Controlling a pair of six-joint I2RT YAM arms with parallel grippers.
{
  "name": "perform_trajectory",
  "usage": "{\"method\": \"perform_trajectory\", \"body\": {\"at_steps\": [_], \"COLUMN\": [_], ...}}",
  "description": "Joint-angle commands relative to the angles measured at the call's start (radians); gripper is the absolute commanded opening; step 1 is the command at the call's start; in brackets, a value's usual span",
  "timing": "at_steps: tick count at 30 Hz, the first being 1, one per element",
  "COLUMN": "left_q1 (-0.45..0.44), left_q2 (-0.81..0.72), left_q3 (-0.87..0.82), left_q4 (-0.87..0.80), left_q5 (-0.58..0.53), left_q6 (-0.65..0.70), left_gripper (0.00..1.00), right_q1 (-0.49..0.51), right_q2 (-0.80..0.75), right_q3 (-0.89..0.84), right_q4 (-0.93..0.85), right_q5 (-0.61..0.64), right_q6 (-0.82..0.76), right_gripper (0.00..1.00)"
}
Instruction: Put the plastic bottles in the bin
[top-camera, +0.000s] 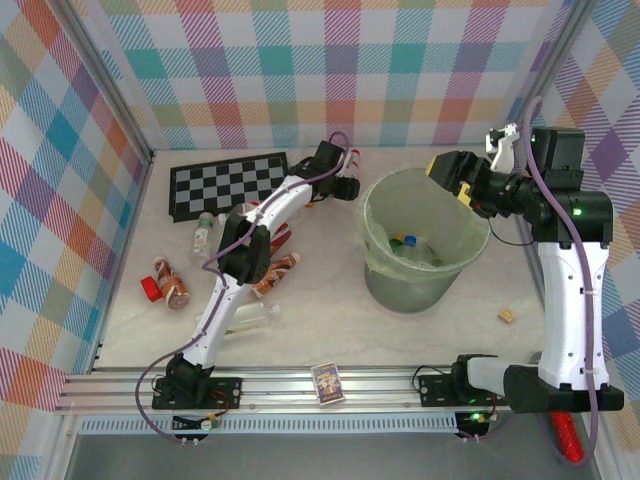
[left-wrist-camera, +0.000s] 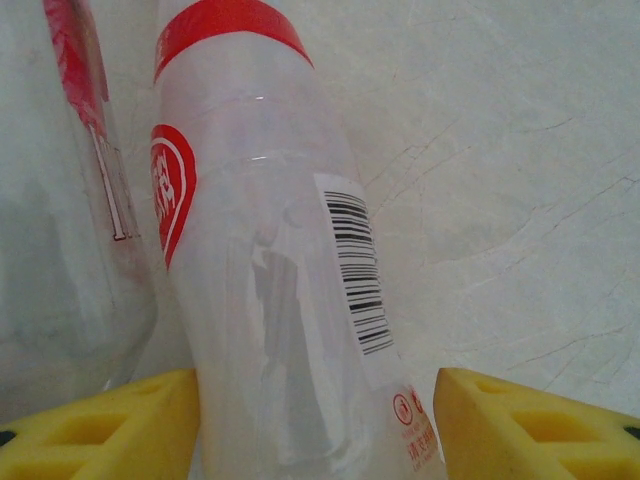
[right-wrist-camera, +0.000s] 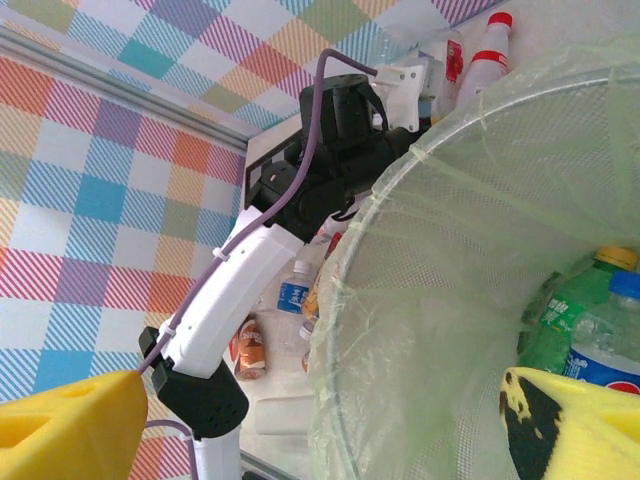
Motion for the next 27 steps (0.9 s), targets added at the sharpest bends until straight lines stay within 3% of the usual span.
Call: {"method": "perform_trajectory", "body": {"at_steps": [1, 7, 12, 27], "left_q1": [-0.008, -0.008, -0.008, 0.009], "left_q2": [0.022, -0.004, -0.099, -0.667], "left_q3": [0.027, 0.010, -0.084, -0.605], "left_q4": [-0.043, -0.031, 0.033, 0.382], "left_q5": [-0.010, 0.006, 0.021, 0.016], "left_q6": [0.007, -0.009, -0.015, -0.069], "left_gripper": [0.58, 0.45, 0.42, 0.40], "right_q1": [-0.007, -0.008, -0.007, -0.006], "right_q2": [0.003, -0.005, -0.009, 0.035], "right_q3": [-0.013, -0.010, 0.005, 0.016], "right_q4": [0.030, 0.024, 0.014, 0.107], "right_q5": [-0.011, 0.001, 0.011, 0.022], "right_q6": [0.006, 0.006, 0.002, 0.075], "right_gripper": [0.91, 0.90, 0.91, 0.90]}}
